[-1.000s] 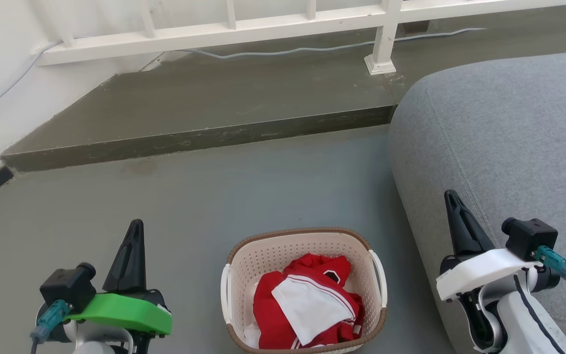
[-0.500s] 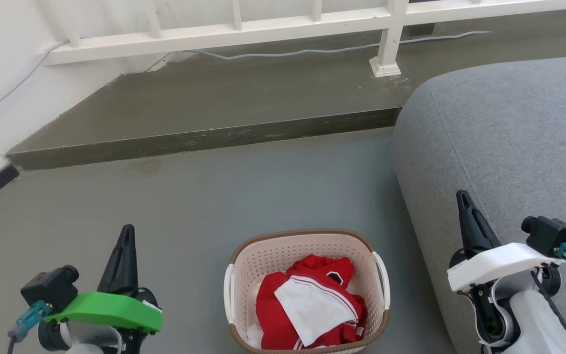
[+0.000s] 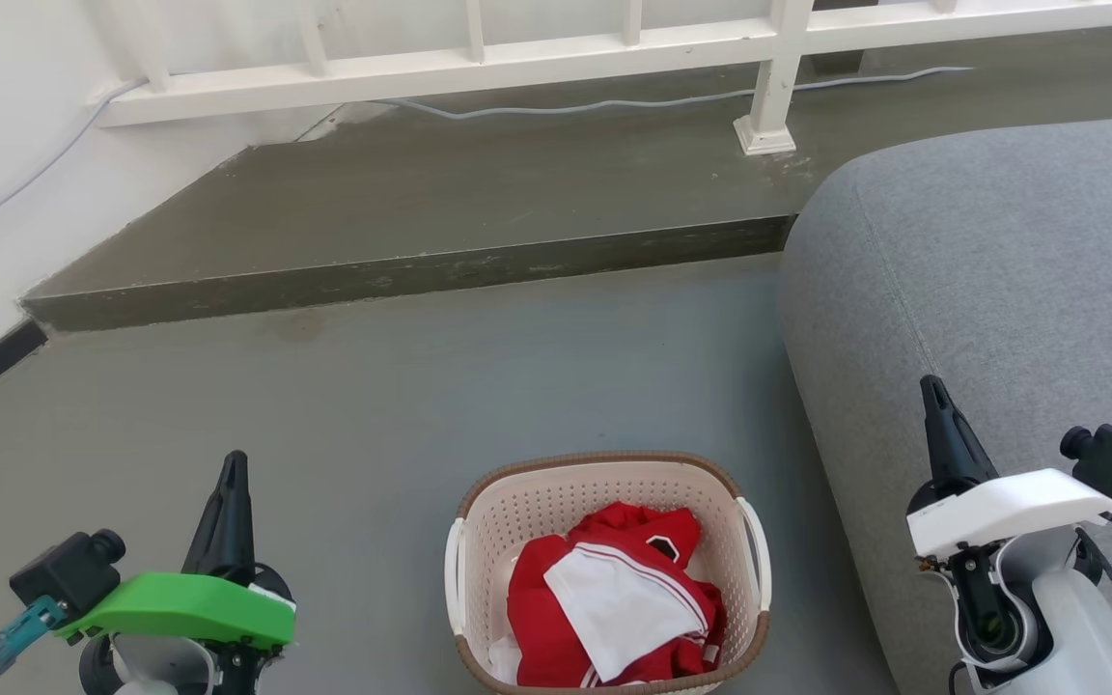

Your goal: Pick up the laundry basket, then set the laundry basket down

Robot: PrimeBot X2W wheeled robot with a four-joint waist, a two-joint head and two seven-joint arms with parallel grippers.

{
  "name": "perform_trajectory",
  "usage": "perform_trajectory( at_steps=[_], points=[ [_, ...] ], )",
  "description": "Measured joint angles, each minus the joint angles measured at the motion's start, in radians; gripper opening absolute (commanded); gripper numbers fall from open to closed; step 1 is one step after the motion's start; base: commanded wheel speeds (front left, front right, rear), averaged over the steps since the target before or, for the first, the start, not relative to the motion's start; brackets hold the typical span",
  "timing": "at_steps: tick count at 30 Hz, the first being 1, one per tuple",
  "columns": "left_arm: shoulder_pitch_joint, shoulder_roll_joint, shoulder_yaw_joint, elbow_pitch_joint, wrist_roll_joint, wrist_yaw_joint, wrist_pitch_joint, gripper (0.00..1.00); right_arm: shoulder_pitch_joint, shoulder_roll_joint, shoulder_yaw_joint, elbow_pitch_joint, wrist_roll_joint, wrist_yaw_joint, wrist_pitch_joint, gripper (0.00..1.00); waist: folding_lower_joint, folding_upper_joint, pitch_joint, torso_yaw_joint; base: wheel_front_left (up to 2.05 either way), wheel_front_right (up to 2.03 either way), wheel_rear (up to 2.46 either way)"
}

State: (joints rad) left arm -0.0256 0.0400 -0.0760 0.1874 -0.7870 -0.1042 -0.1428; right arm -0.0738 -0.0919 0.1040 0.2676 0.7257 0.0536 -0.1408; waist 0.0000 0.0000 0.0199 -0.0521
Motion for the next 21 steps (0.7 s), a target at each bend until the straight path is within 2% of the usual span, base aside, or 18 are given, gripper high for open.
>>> perform_trajectory(
  at_steps=[21],
  points=[
    [-0.001,0.000,0.041,0.028,-0.229,-0.002,0.071,0.00,0.000,0.016,-0.068,0.004,0.249,0.020,0.072,0.00,0.0000,0.0000,-0.005,0.015,0.00,0.00,0.00]
  ],
)
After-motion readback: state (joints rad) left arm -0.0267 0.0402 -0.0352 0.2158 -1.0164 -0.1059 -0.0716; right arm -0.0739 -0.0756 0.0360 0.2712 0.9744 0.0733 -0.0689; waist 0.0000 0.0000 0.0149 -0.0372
